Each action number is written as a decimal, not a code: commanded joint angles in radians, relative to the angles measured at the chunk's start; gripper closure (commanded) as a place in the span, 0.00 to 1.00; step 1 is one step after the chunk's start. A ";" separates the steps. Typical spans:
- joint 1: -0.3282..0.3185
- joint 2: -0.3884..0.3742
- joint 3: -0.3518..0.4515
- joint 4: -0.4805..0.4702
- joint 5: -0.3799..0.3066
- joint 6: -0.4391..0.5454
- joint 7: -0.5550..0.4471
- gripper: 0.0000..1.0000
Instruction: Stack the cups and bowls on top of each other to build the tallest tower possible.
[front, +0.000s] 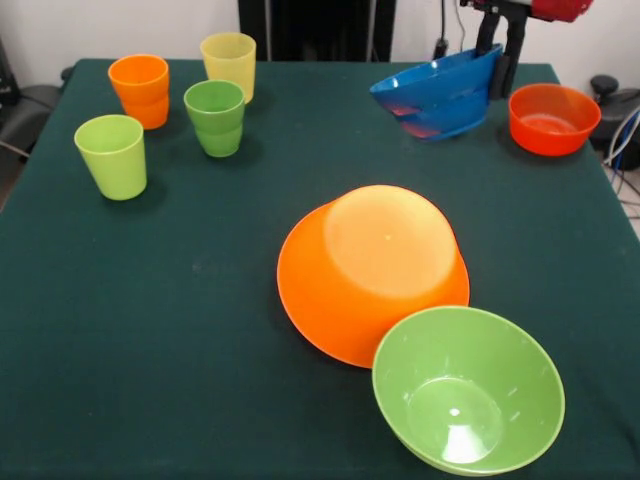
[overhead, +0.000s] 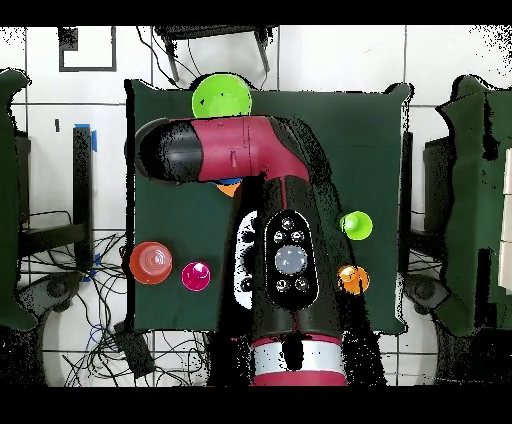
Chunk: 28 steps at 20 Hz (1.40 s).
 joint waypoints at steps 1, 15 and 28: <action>-0.102 -0.064 0.153 0.087 -0.048 0.049 -0.377 1.00; -0.115 0.103 0.178 -0.078 -0.133 0.061 -0.326 1.00; -0.008 0.307 0.058 -0.337 -0.163 0.232 -0.106 1.00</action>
